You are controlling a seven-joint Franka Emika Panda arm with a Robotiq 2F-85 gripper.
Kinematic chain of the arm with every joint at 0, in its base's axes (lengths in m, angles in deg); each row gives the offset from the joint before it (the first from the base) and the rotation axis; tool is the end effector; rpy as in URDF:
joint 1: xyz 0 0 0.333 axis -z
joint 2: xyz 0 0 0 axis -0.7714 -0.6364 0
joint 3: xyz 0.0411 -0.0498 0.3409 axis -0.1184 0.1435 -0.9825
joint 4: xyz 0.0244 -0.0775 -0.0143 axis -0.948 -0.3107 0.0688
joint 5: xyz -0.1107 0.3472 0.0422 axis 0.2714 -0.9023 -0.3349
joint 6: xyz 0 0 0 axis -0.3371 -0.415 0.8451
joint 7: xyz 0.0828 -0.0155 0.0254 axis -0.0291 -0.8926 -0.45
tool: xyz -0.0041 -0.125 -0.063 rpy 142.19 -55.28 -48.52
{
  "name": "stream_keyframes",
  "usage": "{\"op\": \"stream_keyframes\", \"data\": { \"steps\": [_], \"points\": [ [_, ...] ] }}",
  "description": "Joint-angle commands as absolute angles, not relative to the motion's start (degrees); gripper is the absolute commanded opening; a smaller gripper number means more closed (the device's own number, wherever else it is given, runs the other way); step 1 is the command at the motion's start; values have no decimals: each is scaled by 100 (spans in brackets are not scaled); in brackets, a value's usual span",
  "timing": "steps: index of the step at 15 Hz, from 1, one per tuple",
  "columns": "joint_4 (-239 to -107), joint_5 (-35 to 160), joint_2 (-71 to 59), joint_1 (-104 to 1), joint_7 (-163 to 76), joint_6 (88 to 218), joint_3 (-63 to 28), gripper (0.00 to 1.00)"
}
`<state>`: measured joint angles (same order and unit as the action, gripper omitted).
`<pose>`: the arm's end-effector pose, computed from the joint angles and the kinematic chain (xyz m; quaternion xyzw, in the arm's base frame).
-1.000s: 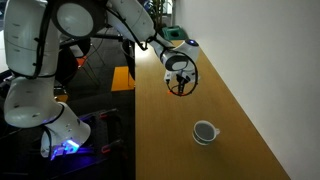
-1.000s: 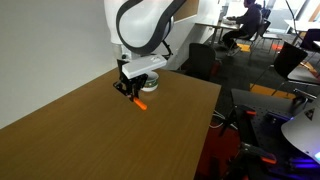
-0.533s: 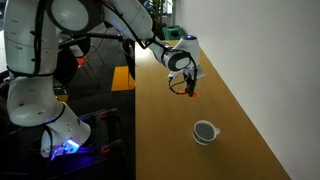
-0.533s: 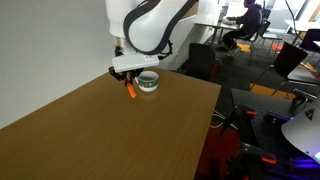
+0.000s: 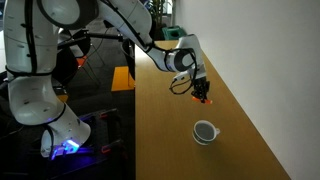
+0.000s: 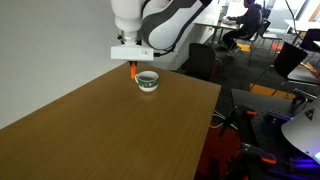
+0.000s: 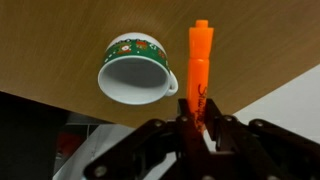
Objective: Put the orange marker in the mug
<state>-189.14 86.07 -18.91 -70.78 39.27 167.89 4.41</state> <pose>0.6563 -0.0395 0.2902 0.8047 -0.5329 0.2339 0.1174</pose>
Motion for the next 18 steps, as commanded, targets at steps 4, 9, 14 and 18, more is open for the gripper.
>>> {"op": "stream_keyframes", "data": {
  "steps": [4,9,14,18],
  "points": [
    [-18701,10226,-1947,-7248,6675,16225,770,5],
    [-18698,11001,-1795,-6644,7401,15723,53,20],
    [-18660,11170,-1881,-6467,7613,15684,-120,5],
    [-18665,11707,-1901,-6248,8214,15381,-326,5]
  ]
}}
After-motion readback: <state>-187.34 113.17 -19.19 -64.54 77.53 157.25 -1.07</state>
